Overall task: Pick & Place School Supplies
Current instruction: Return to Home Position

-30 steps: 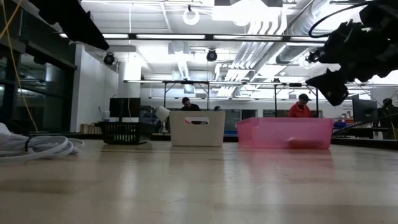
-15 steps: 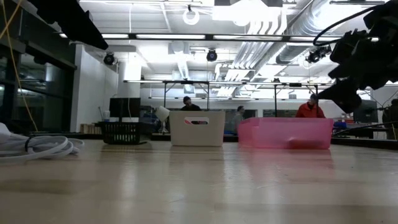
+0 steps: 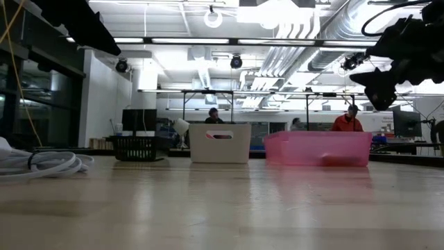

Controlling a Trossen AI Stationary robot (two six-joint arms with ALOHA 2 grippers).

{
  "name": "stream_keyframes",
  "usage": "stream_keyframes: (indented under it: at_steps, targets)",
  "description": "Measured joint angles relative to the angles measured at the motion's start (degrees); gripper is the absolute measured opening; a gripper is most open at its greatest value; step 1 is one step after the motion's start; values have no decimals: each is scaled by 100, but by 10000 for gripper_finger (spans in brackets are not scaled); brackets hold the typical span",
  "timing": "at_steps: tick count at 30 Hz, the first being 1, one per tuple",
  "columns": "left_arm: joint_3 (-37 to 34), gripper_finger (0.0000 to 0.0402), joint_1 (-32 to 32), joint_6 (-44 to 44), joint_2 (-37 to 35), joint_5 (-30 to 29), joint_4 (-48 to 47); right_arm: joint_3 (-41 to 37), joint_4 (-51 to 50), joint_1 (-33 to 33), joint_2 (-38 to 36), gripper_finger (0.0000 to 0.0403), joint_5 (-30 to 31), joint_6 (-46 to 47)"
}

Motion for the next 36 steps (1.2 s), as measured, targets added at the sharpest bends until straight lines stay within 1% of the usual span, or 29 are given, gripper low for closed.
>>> stream_keyframes:
  at_steps: [6, 11, 14, 19, 23, 26, 32, 36]
  targets:
    - [2, 190, 0, 0, 0, -133, 1, 0, 6, 77, -59, 227, 58, -44]
    - [2, 190, 2, -1, 2, -149, 7, -2, -43, 165, -59, 227, 332, -144]
    - [2, 190, 2, 0, 4, -147, 19, -2, -51, 160, -59, 227, 393, -150]
    - [2, 190, -46, 103, 4, 52, 153, -4, -50, 162, -57, 227, 387, -139]
    - [2, 190, -199, 395, -4, 273, 377, -5, -35, 162, -54, 227, 132, 175]
    - [2, 190, -329, 499, -71, 279, 374, -7, -28, 162, -54, 227, 33, 208]
    - [-3, 190, -423, 865, -354, 259, 391, -9, -28, 161, -54, 227, 33, 118]
    - [-279, 190, -419, 1143, -631, 253, 755, -9, -28, 162, -54, 227, 33, 116]
